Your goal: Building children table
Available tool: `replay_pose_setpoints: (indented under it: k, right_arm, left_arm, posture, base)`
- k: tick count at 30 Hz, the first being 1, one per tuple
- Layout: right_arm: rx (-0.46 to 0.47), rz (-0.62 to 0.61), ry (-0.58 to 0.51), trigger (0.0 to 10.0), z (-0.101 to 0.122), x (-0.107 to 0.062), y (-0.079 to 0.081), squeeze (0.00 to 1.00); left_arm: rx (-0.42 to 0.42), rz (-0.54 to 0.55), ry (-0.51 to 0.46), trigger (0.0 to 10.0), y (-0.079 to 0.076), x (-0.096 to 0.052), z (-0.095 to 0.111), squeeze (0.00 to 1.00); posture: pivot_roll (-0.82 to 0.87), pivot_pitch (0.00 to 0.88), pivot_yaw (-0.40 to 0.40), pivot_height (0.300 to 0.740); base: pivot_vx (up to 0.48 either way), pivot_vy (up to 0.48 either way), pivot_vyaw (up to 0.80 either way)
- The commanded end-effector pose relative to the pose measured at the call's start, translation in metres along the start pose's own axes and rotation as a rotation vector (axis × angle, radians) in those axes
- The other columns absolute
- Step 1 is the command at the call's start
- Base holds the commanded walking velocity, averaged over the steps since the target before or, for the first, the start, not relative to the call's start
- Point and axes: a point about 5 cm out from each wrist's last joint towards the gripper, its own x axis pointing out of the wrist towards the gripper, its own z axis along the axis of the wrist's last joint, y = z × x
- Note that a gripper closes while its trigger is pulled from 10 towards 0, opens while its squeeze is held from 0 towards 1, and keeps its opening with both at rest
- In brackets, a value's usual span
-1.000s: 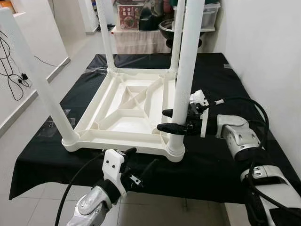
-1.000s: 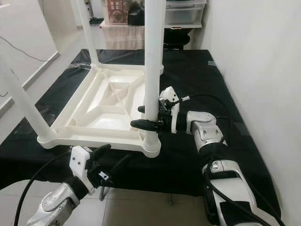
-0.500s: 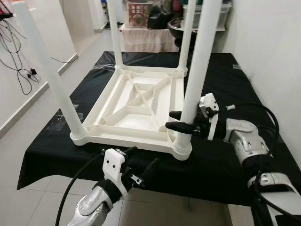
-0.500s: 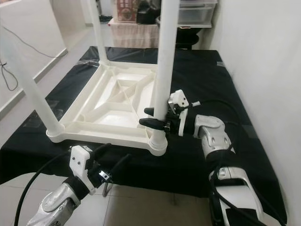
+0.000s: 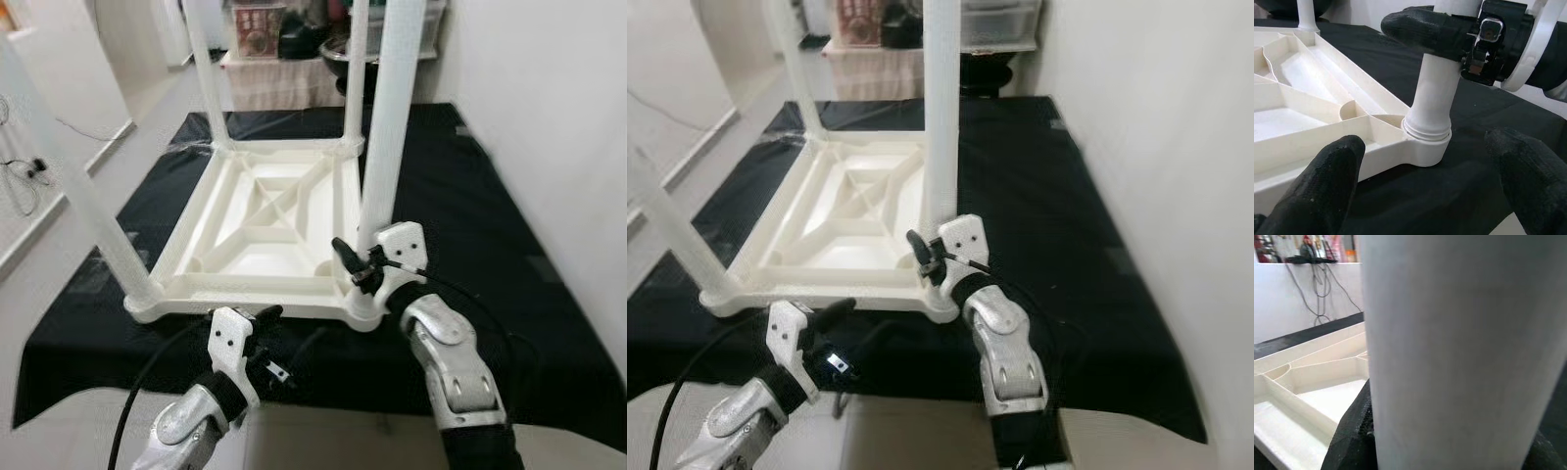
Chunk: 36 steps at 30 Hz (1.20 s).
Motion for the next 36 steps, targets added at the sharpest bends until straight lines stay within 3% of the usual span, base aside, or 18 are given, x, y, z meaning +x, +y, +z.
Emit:
replay_pose_setpoints:
  k: [1,2,3,7,9,11,12,14,15,17,19,22,30,31,36]
  right_arm:
    - [-0.01,-0.023,0.206,10.0,-0.042,-0.01,-0.007,0.0]
    - [0.004,-0.025,0.207,10.0,-0.039,-0.011,-0.009,0.0]
    - [0.028,-0.011,0.195,10.0,-0.034,-0.01,-0.013,1.0]
    - [0.042,-0.017,0.186,10.0,-0.029,-0.01,-0.013,1.0]
    - [0.056,0.036,0.151,10.0,-0.021,-0.009,-0.012,1.0]
    - [0.06,0.274,0.054,10.0,0.001,-0.006,-0.012,1.0]
    - [0.03,0.389,0.026,10.0,0.008,-0.006,-0.016,0.18]
    - [0.008,0.454,0.015,10.0,0.01,-0.006,-0.02,0.18]
    - [-0.02,0.518,0.03,10.0,0.009,-0.006,-0.025,0.0]
    - [-0.02,0.518,0.03,10.0,0.009,-0.006,-0.025,0.0]
    - [-0.033,0.608,0.062,10.0,0.01,-0.003,-0.04,0.0]
    - [-0.024,0.667,0.071,10.0,0.016,0.002,-0.05,0.0]
    - [0.026,0.781,0.054,10.0,0.032,0.014,-0.059,0.0]
    - [0.038,0.799,0.047,0.4,0.035,0.015,-0.06,0.0]
    - [0.061,0.83,0.043,0.0,0.035,0.015,-0.065,0.0]
  left_arm:
    - [0.0,0.018,0.023,10.0,0.003,-0.005,-0.003,0.0]
    - [0.0,0.025,0.02,10.0,0.004,-0.005,-0.003,0.0]
    - [0.0,0.03,0.019,10.0,0.004,-0.005,-0.003,0.0]
    - [0.0,0.032,0.019,10.0,0.005,-0.005,-0.002,0.0]
    - [0.0,0.028,0.02,10.0,0.005,-0.005,-0.003,0.0]
    - [-0.002,0.016,0.023,10.0,0.003,-0.002,-0.003,0.0]
    - [-0.003,0.014,0.023,10.0,0.002,-0.001,-0.004,0.0]
    - [-0.004,0.013,0.024,10.0,0.002,-0.001,-0.004,0.0]
    - [-0.004,0.014,0.023,10.0,0.002,0.0,-0.004,0.0]
    - [-0.004,0.014,0.023,10.0,0.002,0.0,-0.004,0.0]
    - [-0.003,0.018,0.021,10.0,0.0,0.0,-0.005,0.0]
    - [-0.003,0.021,0.02,10.0,0.0,0.0,-0.006,0.0]
    - [-0.002,0.021,0.023,10.0,-0.002,-0.001,-0.007,0.0]
    - [-0.002,0.021,0.024,10.0,-0.002,-0.001,-0.007,0.0]
    - [-0.006,0.022,0.023,10.0,-0.003,-0.001,-0.007,0.0]
  posture:
    - [-0.05,0.132,0.04,0.74]
    - [-0.05,0.13,0.042,0.74]
    - [-0.05,0.126,0.045,0.74]
    - [-0.05,0.126,0.045,0.74]
    - [-0.05,0.121,0.044,0.74]
    - [-0.06,0.114,0.044,0.74]
    - [-0.05,0.109,0.041,0.74]
    - [-0.05,0.109,0.04,0.74]
    - [-0.05,0.106,0.037,0.74]
    - [-0.05,0.106,0.037,0.74]
    - [-0.04,0.1,0.027,0.74]
    - [-0.04,0.099,0.027,0.74]
    - [-0.03,0.096,0.027,0.74]
    - [-0.03,0.098,0.026,0.74]
    - [-0.03,0.105,0.027,0.74]
  base:
    - [0.0,0.0,0.0]
    - [0.0,0.0,0.0]
    - [0.0,0.0,0.0]
    - [0.0,0.0,0.0]
    - [0.0,0.0,0.0]
    - [0.0,0.0,0.0]
    - [0.0,0.0,0.0]
    - [0.0,0.0,0.0]
    - [0.0,0.0,0.0]
    - [0.0,0.0,0.0]
    - [0.0,0.0,0.0]
    - [0.0,0.0,0.0]
    - [0.0,0.0,0.0]
    - [0.0,0.0,0.0]
    - [0.0,0.0,0.0]
